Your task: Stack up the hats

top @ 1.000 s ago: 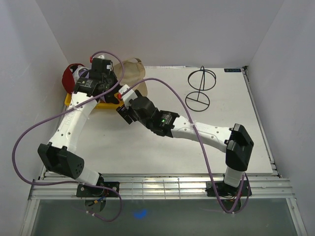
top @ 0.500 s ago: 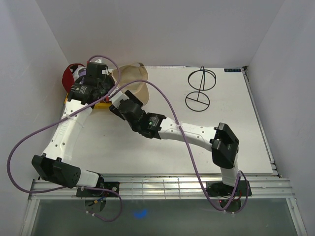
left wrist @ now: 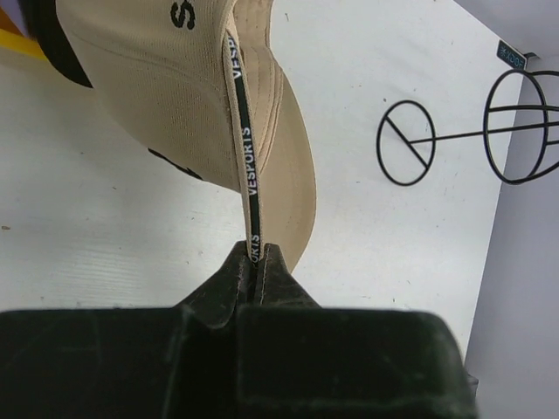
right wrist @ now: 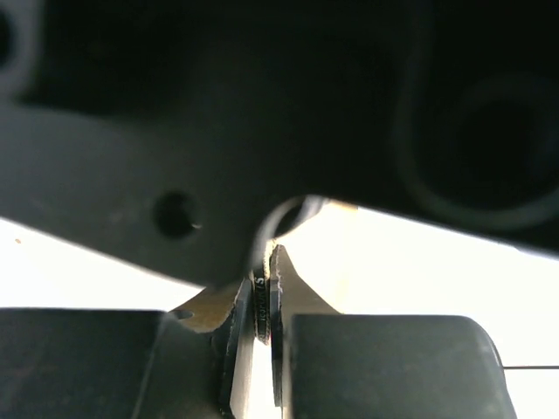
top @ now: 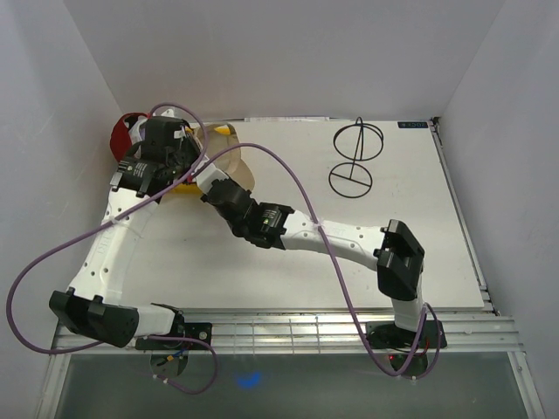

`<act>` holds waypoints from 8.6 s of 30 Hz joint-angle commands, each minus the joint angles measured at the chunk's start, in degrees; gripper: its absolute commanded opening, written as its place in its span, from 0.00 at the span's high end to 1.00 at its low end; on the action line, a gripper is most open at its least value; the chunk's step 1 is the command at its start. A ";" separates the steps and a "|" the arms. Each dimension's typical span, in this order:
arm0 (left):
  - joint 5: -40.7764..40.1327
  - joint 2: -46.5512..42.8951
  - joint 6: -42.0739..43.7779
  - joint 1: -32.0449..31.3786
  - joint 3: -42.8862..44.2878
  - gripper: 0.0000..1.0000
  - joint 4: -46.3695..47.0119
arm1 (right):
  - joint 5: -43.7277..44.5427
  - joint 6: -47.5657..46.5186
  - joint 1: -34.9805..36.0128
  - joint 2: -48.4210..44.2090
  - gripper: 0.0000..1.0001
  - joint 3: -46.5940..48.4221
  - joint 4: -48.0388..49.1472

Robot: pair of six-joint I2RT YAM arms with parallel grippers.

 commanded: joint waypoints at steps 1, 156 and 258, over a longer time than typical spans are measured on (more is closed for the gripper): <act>3.28 -3.55 1.63 -0.56 1.61 0.95 -0.20 | 0.20 2.24 -0.69 -4.85 0.92 -0.54 -0.48; 7.17 -19.82 -1.01 -2.49 -9.55 0.23 9.47 | -39.87 92.09 -58.00 -55.57 0.30 -72.10 12.88; 7.33 -25.52 -2.85 -2.40 9.88 0.27 -9.96 | -34.17 45.48 -18.53 31.54 0.92 31.27 25.62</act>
